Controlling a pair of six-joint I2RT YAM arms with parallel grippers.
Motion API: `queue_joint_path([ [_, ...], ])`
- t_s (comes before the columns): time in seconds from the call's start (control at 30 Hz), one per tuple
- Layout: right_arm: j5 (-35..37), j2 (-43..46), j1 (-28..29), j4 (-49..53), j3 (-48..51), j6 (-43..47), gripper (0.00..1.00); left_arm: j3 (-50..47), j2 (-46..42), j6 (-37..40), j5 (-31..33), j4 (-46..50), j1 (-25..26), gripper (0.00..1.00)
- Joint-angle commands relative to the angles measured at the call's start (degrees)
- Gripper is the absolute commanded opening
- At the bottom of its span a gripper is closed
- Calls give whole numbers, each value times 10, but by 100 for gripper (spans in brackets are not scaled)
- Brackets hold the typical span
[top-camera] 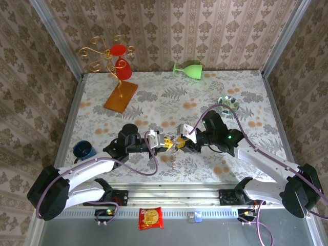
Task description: Put the keys on the keyring
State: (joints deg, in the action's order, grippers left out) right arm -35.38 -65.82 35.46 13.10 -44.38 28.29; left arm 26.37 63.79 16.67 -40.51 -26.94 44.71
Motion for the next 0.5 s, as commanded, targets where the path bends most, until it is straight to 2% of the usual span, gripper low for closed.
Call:
queue_joint_path([
  [0.0,-40,9,0,-72,20,-52,29,-11,5,-31,-15,-72,2,0],
  [0.17,-45,15,0,-97,36,-67,27,-24,6,-46,-19,-92,2,0],
  [0.47,-57,6,0,-112,36,-80,14,-31,18,-65,-26,-129,2,0],
])
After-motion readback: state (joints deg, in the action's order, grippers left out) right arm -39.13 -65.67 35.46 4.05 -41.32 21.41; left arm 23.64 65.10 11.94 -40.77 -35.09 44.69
